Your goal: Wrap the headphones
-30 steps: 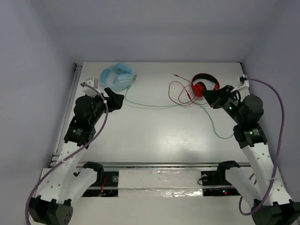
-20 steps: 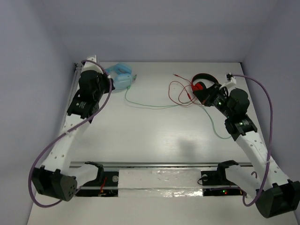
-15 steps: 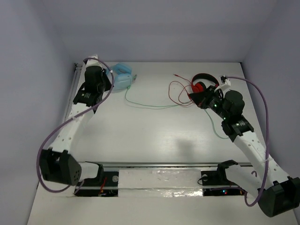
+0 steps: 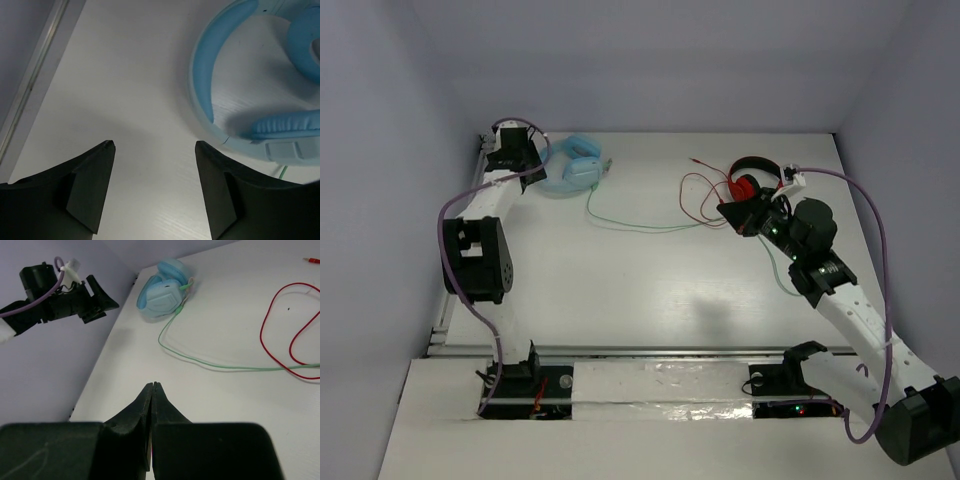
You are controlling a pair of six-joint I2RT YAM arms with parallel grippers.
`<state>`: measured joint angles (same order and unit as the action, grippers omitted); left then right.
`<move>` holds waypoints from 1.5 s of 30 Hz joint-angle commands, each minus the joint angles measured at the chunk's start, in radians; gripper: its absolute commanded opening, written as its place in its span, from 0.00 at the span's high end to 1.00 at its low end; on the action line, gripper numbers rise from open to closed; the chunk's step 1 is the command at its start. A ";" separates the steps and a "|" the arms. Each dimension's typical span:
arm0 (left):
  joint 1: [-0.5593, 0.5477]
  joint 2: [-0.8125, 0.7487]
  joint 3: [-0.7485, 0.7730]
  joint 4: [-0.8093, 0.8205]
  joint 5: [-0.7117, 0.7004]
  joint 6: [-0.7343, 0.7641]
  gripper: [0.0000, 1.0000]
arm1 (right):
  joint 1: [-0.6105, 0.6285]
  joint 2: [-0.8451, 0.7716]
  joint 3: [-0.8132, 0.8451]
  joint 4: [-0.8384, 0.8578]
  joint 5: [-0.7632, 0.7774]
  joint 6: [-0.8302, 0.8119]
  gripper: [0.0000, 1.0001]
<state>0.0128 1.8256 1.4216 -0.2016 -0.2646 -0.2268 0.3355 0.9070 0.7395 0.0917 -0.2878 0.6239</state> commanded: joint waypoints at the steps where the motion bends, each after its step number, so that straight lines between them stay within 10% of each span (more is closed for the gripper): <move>1: -0.008 0.070 0.111 0.016 0.075 0.069 0.36 | 0.019 -0.013 0.008 0.068 -0.008 -0.018 1.00; 15: -0.048 0.516 0.600 -0.183 0.045 0.129 0.31 | 0.057 0.020 0.014 0.085 -0.010 -0.024 0.94; 23: -0.048 0.580 0.619 -0.171 0.001 0.124 0.33 | 0.077 0.035 0.011 0.091 0.021 -0.030 0.93; 28: -0.048 0.598 0.586 -0.141 0.040 0.124 0.51 | 0.077 0.058 0.009 0.095 0.029 -0.030 0.93; 34: -0.048 0.543 0.504 -0.095 0.062 0.135 1.00 | 0.077 0.043 0.009 0.085 0.052 -0.044 0.92; 45: -0.048 0.108 0.317 -0.069 0.395 0.060 1.00 | 0.077 0.108 0.023 0.095 0.003 -0.072 0.73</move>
<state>-0.0307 2.1918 1.7912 -0.2977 -0.0422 -0.1215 0.4072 1.0027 0.7391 0.1421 -0.2623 0.5854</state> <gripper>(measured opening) 0.105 0.241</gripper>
